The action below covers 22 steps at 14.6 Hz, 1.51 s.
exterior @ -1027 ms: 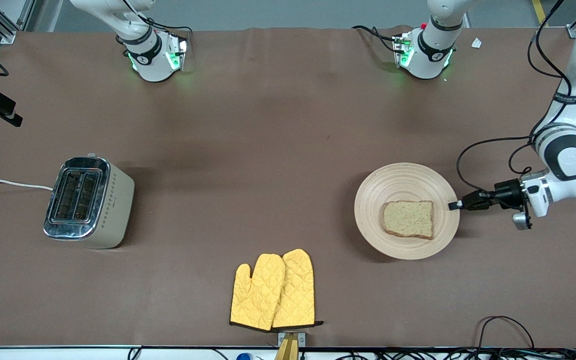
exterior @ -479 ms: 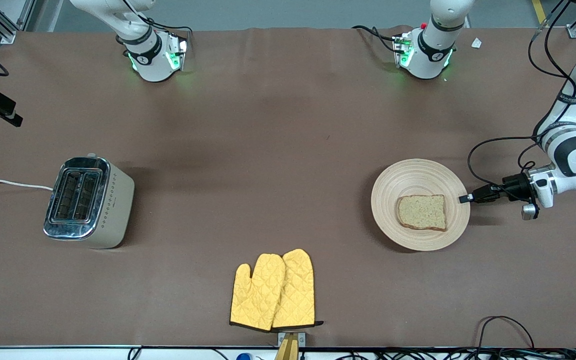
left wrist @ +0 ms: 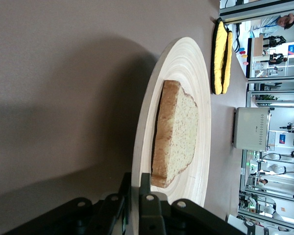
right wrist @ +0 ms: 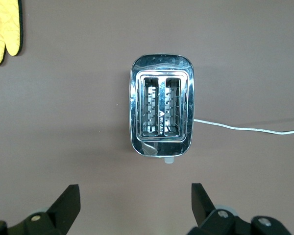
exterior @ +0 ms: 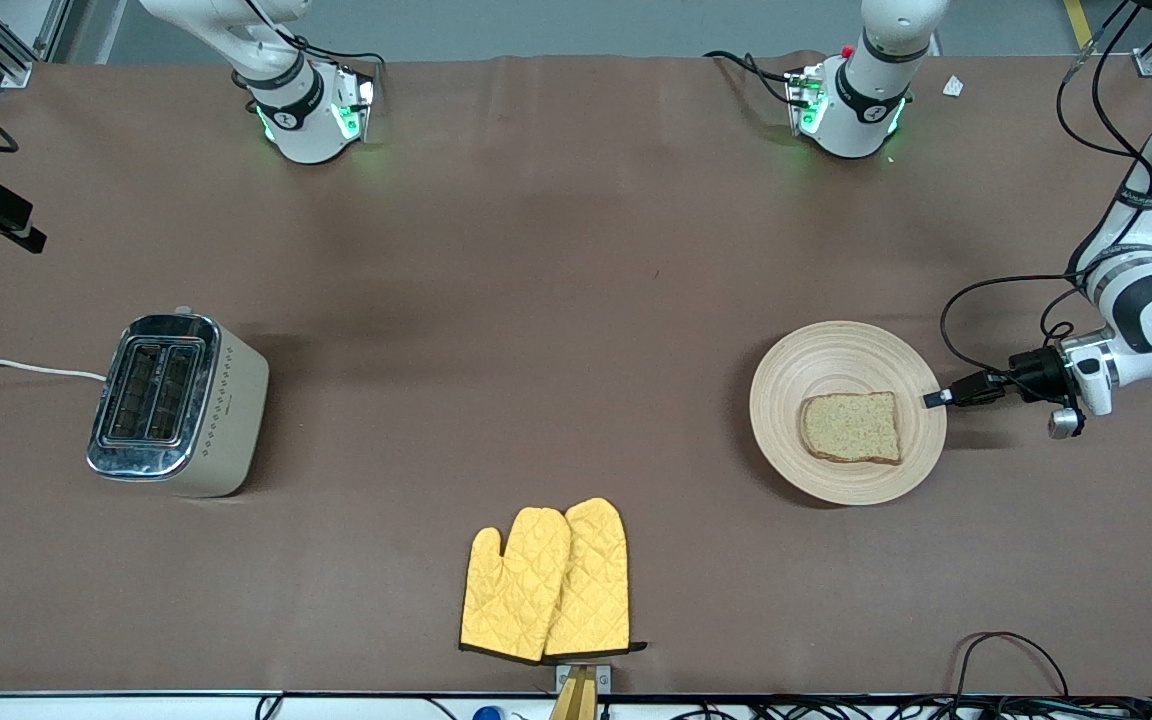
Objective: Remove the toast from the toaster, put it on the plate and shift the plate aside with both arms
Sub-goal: 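Open the left gripper and draw it back from the plate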
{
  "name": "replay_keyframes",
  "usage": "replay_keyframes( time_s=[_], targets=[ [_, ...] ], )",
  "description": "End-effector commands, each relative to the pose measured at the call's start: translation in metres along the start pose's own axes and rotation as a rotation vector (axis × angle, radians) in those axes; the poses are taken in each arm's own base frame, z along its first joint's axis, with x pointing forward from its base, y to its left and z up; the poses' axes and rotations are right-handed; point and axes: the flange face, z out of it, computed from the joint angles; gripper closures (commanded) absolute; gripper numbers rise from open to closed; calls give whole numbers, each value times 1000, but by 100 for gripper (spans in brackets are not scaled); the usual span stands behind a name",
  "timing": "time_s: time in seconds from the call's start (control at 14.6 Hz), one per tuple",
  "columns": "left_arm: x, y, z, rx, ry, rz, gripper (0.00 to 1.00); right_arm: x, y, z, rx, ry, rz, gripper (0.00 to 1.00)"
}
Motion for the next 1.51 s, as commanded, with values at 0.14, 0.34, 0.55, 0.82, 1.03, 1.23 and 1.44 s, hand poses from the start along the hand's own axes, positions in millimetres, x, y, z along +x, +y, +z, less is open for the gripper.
replay_keyframes(
  time_s=[0.14,0.34,0.55,0.82,1.03,1.23,1.44],
  targets=[
    [8,-19,-2,-34,11,1,95,-5,0,-1,-19,-2,-7,0],
    [10,-22,-2,-31,6,4,78,-5,0,-1,-19,-2,-7,0],
    [20,-16,-12,-13,18,28,0,-5,0,-1,-19,-2,-7,0],
    [63,28,-50,56,-39,140,0,-5,0,-1,-19,-3,-7,0],
    [97,92,-80,131,-128,151,0,-6,0,-1,-17,-5,-7,0],
    [110,164,-100,287,-216,259,0,-6,0,-1,-19,-5,-7,0],
    [106,247,-110,470,-273,406,0,-6,0,-1,-19,-5,-7,0]
  ],
)
